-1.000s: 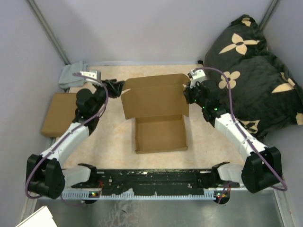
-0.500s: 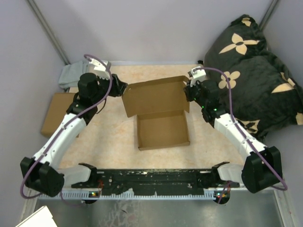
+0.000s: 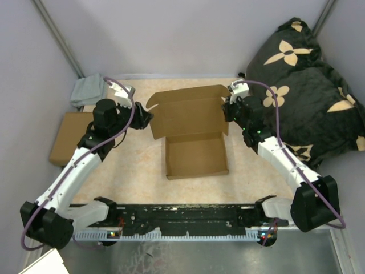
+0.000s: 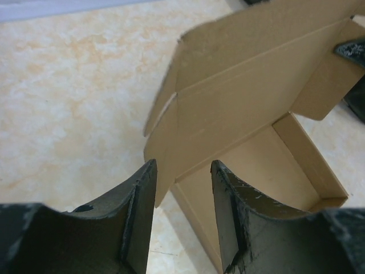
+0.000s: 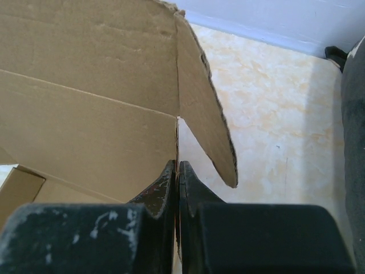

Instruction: Fold the paper box

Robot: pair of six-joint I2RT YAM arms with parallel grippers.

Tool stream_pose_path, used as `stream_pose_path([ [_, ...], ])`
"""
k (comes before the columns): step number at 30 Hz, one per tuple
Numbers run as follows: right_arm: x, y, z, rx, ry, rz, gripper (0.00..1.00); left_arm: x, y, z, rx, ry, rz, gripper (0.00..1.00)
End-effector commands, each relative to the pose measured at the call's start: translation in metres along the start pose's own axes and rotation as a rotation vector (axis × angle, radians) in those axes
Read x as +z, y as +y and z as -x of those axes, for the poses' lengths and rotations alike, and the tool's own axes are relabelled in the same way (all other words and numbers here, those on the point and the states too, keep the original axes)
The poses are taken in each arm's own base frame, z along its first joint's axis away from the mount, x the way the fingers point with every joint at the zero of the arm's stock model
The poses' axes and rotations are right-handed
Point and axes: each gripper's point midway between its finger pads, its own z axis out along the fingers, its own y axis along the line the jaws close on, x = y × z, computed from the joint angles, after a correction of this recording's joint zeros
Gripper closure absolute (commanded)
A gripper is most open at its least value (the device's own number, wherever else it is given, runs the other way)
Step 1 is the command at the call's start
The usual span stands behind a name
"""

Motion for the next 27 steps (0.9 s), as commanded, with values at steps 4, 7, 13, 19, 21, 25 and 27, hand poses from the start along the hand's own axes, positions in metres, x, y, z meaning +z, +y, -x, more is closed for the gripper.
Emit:
stream_pose_path([
  [4,-0.006,0.008,0.027,0.015,-0.102,0.029,1.0,0.013,-0.022,-0.002,0.043,0.018,-0.061,0.51],
  [7,-0.009,0.012,0.025,0.019,-0.101,0.045,1.0,0.02,-0.022,-0.002,0.075,0.025,-0.032,0.51],
  [13,-0.017,0.023,0.023,0.014,-0.112,0.09,1.0,0.027,-0.017,0.006,0.143,0.039,0.061,0.49],
  [19,-0.022,0.028,0.019,0.0,-0.12,0.114,1.0,0.025,-0.012,0.018,0.22,0.022,0.124,0.48],
  [21,-0.024,0.027,0.019,-0.005,-0.125,0.112,1.0,0.025,-0.007,0.016,0.235,0.038,0.151,0.48],
  [25,-0.027,0.027,0.019,-0.016,-0.13,0.111,1.0,0.027,0.009,0.008,0.264,0.098,0.227,0.48],
  [27,-0.027,0.027,0.018,-0.02,-0.128,0.113,1.0,0.029,0.013,0.006,0.273,0.123,0.248,0.48],
])
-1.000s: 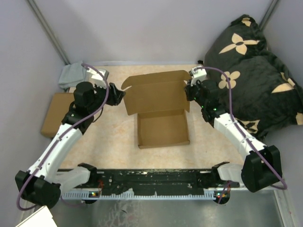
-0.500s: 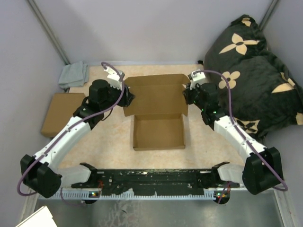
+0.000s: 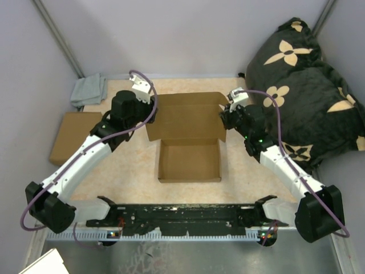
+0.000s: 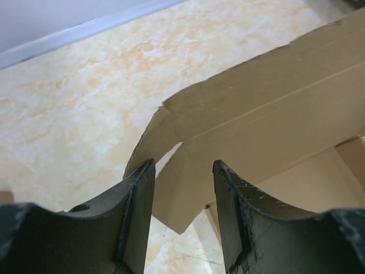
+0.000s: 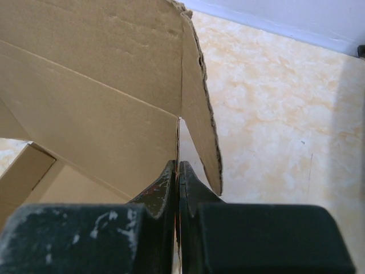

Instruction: Fold the paper box

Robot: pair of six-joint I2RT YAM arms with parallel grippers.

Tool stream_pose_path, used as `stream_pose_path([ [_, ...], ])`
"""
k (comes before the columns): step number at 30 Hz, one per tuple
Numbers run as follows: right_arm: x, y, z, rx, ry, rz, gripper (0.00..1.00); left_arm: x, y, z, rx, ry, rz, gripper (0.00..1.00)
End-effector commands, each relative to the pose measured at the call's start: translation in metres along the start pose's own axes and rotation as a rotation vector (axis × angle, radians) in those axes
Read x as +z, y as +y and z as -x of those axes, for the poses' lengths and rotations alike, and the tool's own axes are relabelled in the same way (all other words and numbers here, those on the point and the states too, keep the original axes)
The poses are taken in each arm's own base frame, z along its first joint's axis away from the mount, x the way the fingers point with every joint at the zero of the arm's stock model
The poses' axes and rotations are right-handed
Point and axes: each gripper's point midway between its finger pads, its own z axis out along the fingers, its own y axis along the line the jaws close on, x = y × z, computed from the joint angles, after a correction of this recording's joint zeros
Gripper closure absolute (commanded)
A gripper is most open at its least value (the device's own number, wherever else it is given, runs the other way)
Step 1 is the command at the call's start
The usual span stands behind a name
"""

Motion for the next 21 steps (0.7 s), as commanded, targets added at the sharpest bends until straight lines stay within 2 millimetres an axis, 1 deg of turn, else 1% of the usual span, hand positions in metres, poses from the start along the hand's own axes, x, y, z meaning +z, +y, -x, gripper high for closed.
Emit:
stream_pose_path([
  [1,-0.007,0.007,0.033,-0.032,-0.115,0.021,1.0,0.004,0.014,-0.003,0.053,0.06,0.077,0.48],
  [5,-0.008,0.008,0.033,-0.035,-0.117,0.029,1.0,0.007,0.014,-0.002,0.056,0.059,0.076,0.48],
  [8,-0.009,0.008,0.034,-0.039,-0.12,0.03,1.0,0.009,0.017,-0.003,0.069,0.06,0.094,0.48],
  [16,-0.008,0.009,0.032,-0.045,-0.114,0.039,1.0,0.019,0.02,-0.019,0.082,0.104,0.111,0.5],
  [19,-0.008,0.009,0.032,-0.045,-0.113,0.04,1.0,0.022,0.019,-0.024,0.082,0.128,0.107,0.54],
  [21,-0.008,0.01,0.032,-0.044,-0.11,0.043,1.0,0.023,0.017,-0.025,0.074,0.137,0.098,0.6],
])
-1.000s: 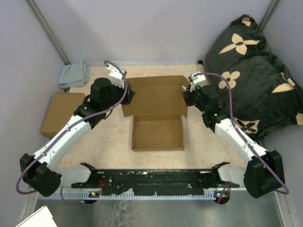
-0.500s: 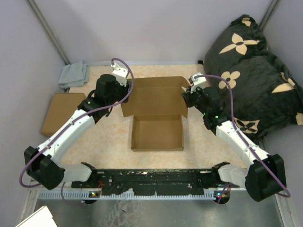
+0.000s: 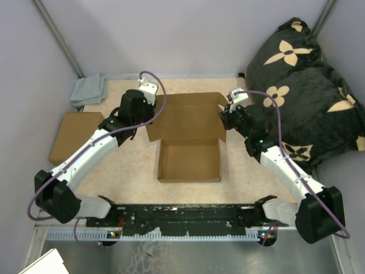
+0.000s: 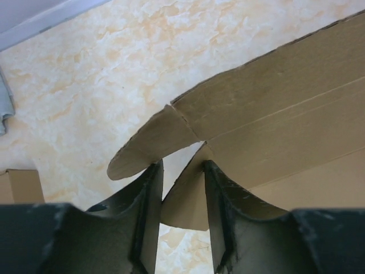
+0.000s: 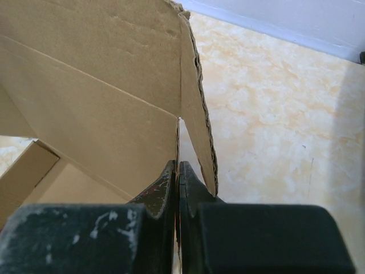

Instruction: Fold the paper box

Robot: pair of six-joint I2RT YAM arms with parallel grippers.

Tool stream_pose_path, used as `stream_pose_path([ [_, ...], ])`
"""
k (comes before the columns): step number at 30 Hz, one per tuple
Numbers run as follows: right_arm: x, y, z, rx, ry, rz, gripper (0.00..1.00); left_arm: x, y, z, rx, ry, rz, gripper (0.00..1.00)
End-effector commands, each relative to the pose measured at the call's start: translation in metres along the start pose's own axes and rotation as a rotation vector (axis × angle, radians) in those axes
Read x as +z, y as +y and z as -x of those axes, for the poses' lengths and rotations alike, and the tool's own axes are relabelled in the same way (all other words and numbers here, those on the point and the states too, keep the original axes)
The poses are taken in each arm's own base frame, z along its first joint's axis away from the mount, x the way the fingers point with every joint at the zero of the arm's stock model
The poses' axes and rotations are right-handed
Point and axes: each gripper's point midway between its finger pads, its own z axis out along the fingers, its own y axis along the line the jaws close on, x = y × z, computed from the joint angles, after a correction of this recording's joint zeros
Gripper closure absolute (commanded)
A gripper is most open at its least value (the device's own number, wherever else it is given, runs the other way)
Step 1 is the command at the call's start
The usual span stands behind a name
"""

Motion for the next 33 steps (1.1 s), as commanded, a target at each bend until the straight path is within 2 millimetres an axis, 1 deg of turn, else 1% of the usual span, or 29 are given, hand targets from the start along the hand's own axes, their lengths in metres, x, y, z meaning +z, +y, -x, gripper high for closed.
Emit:
stream_pose_path([
  [1,-0.004,0.006,0.029,-0.024,-0.096,0.022,1.0,-0.002,0.0,0.009,-0.008,-0.004,-0.005,0.67],
  [3,-0.003,0.007,0.03,-0.014,-0.084,0.025,1.0,-0.004,-0.003,0.011,-0.015,-0.01,-0.018,0.78],
  [6,0.002,0.008,0.025,0.017,-0.023,0.031,0.97,-0.009,-0.007,0.02,-0.032,-0.03,-0.05,0.92],
  [7,0.004,0.009,0.022,0.032,0.007,0.033,0.95,-0.011,-0.009,0.023,-0.038,-0.038,-0.062,0.96],
  [9,0.007,0.011,0.021,0.061,0.066,0.036,0.9,-0.015,-0.013,0.031,-0.049,-0.053,-0.089,1.0],
  [11,0.009,0.013,0.019,0.093,0.129,0.046,0.85,-0.019,-0.018,0.039,-0.055,-0.07,-0.126,1.0],
  [13,0.011,0.017,0.026,0.113,0.168,0.059,0.8,-0.022,-0.022,0.044,-0.061,-0.087,-0.151,1.0],
  [15,0.011,0.019,0.025,0.131,0.213,0.067,0.77,-0.024,-0.025,0.047,-0.062,-0.098,-0.167,1.0],
  [19,0.012,0.019,0.026,0.136,0.274,0.065,0.74,-0.026,-0.029,0.046,-0.054,-0.119,-0.195,1.0],
  [22,0.012,0.016,0.025,0.128,0.313,0.049,0.74,-0.031,-0.032,0.05,-0.047,-0.154,-0.218,1.0],
  [24,0.012,0.013,0.023,0.125,0.342,0.031,0.76,-0.035,-0.032,0.054,-0.047,-0.181,-0.219,1.0],
  [28,0.015,0.01,0.019,0.127,0.381,0.014,0.85,-0.038,-0.031,0.059,-0.063,-0.209,-0.219,1.0],
  [31,0.019,0.008,0.024,0.137,0.343,-0.002,0.91,-0.036,-0.033,0.063,-0.094,-0.228,-0.223,1.0],
  [33,0.021,0.008,0.03,0.138,0.286,-0.013,0.95,-0.034,-0.036,0.066,-0.116,-0.248,-0.235,1.0],
])
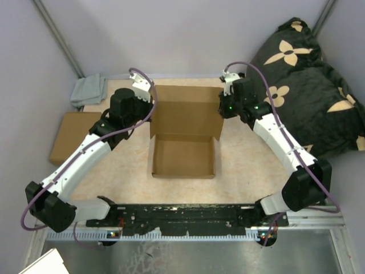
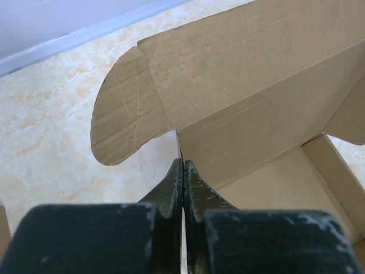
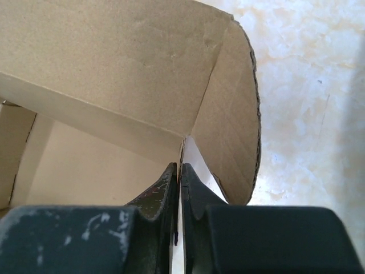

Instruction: Fold the paper box

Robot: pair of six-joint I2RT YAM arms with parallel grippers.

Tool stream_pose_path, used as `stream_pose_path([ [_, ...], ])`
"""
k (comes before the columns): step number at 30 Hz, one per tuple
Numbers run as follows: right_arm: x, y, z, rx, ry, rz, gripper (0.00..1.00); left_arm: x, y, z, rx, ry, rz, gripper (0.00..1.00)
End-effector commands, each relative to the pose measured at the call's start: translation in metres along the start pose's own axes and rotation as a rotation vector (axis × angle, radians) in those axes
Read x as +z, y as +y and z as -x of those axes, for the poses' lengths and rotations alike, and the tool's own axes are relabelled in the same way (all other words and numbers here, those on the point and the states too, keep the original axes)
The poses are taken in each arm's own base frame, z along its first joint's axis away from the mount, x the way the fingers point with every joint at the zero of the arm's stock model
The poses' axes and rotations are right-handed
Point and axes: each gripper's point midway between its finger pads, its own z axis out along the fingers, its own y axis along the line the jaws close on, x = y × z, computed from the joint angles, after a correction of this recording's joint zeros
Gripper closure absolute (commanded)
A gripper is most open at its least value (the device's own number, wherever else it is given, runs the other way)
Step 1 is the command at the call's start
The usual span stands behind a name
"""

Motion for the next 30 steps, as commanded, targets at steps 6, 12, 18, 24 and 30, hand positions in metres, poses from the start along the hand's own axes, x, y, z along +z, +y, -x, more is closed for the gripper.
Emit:
stream_pose_path([
  [6,-0.019,0.02,0.064,-0.07,-0.371,-0.014,0.96,0.007,-0.013,0.035,-0.082,-0.199,-0.048,1.0],
  [12,-0.022,0.016,0.099,-0.077,-0.531,-0.082,0.95,0.013,-0.004,0.056,-0.108,-0.301,0.004,0.98],
  [18,-0.014,0.023,0.107,-0.061,-0.622,-0.091,0.94,0.024,-0.001,0.058,-0.15,-0.327,0.024,0.88],
  [24,0.013,0.032,0.079,-0.072,-0.581,-0.126,0.94,0.039,-0.01,0.025,-0.19,-0.273,-0.011,0.85],
  [30,0.028,0.037,0.049,-0.051,-0.51,-0.134,0.93,0.039,-0.007,-0.008,-0.201,-0.21,0.013,0.84],
])
